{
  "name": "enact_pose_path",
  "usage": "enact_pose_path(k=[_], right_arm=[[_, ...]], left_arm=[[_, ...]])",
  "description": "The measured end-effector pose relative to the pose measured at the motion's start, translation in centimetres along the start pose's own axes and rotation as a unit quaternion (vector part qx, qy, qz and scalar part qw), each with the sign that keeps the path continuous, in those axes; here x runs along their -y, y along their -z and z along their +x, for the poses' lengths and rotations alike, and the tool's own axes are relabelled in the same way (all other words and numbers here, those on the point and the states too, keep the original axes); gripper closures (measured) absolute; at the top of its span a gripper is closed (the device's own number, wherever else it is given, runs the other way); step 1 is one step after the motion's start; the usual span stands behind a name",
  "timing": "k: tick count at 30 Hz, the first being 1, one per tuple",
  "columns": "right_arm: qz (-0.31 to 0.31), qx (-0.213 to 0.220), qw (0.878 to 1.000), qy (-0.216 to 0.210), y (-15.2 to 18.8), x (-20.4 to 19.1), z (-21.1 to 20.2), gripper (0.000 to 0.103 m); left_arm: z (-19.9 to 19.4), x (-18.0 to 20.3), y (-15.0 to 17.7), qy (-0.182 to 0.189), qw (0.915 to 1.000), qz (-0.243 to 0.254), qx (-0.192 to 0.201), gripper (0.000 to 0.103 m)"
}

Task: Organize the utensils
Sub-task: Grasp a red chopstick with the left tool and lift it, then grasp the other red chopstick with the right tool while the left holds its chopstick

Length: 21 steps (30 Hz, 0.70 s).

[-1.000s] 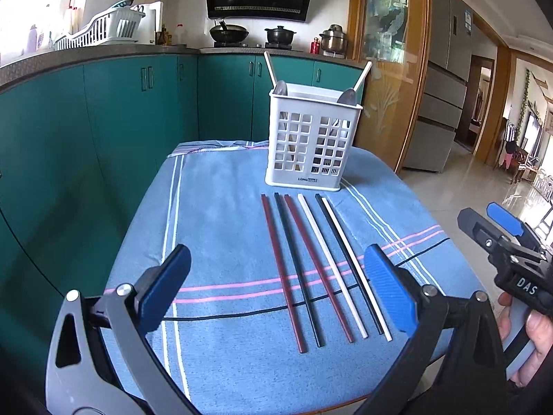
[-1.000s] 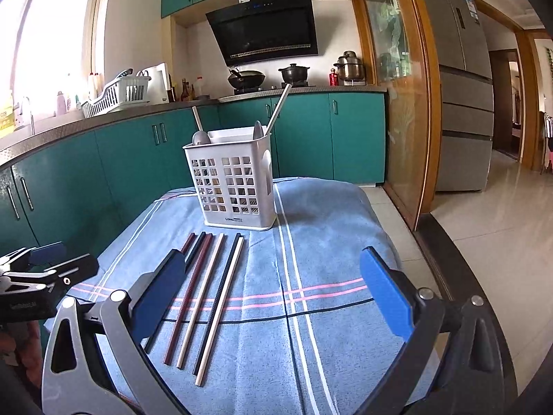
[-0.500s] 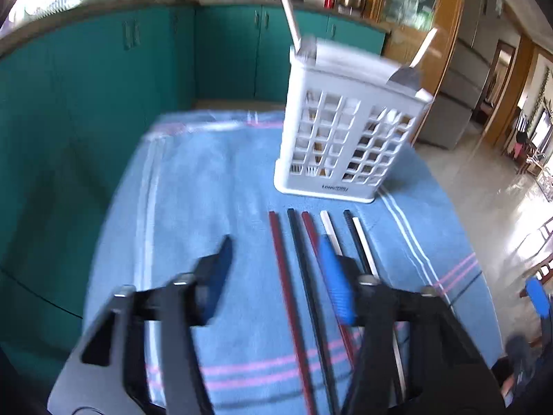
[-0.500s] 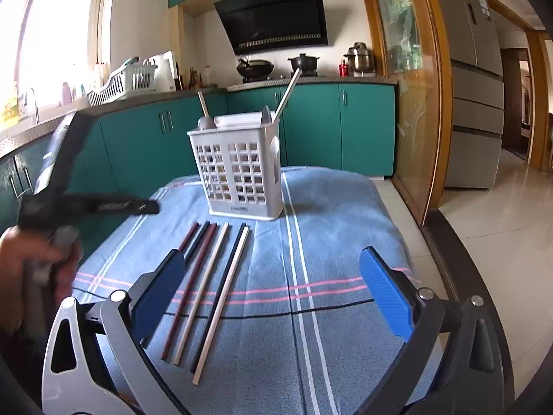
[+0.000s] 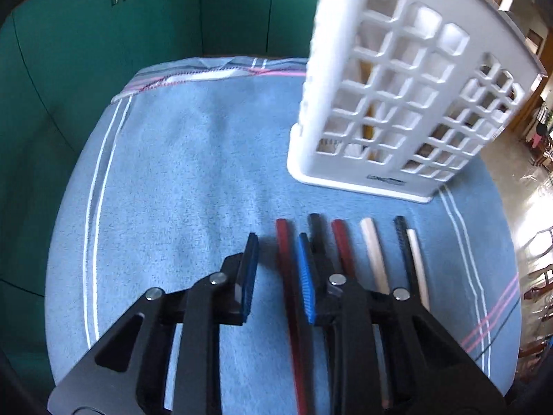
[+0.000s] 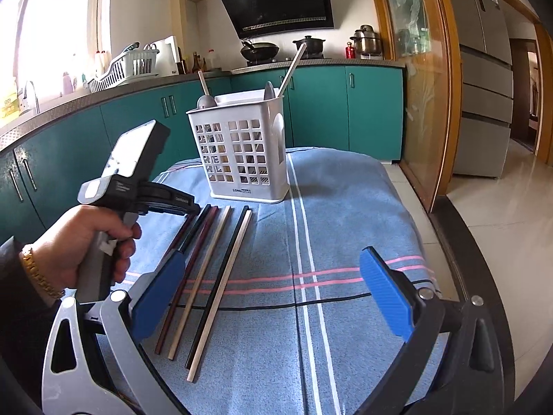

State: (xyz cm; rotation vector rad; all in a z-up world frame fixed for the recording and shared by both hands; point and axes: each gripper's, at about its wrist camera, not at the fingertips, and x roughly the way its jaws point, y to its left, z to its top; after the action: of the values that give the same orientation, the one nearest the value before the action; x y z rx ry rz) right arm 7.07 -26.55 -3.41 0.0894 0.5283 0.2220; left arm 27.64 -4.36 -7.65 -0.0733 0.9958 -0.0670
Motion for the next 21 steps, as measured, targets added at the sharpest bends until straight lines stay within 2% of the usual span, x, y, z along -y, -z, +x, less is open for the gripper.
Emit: enact_pose_path(k=[3,5,6,10,12,17,21], right_arm=[[0.001,-0.001,1.000,-0.002,-0.1,0.1,0.1,0.004],[0.000,-0.003,1.000,-0.002,-0.1,0.0,0.1,0.004],[0.000,-0.004,1.000,-0.003,-0.1,0.0,0.1,0.004],[-0.011,-0.003,1.000,-0.003,-0.2,-0.6,0.2,0.004],[-0.012,-0.006,1.000,-0.007,-0.3,-0.8,0.4,0.006],[-0.011,-0.027,0.999,-0.012,-1.5,-1.5,1.7,0.010],[-0.041,-0.055,0.997,-0.017,-3.9,-4.0,3.8,0.023]], left_arm=[[0.0,-0.3,-0.3,0.004,1.0000,-0.005,0.000,0.081],[0.1,-0.1,-0.4,-0.002,1.0000,0.000,0.003,0.087],[0.1,0.0,-0.3,-0.006,1.0000,0.004,0.006,0.095],[-0.2,-1.0,-0.5,0.024,0.9996,-0.013,0.009,0.097],[-1.8,-1.3,-0.5,0.034,0.9990,-0.012,0.026,0.097],[-12.7,-2.8,-0.1,0.065,0.9878,-0.020,0.140,0.097],[-21.1,-3.4,0.3,0.068,0.9721,-0.005,0.225,0.097]])
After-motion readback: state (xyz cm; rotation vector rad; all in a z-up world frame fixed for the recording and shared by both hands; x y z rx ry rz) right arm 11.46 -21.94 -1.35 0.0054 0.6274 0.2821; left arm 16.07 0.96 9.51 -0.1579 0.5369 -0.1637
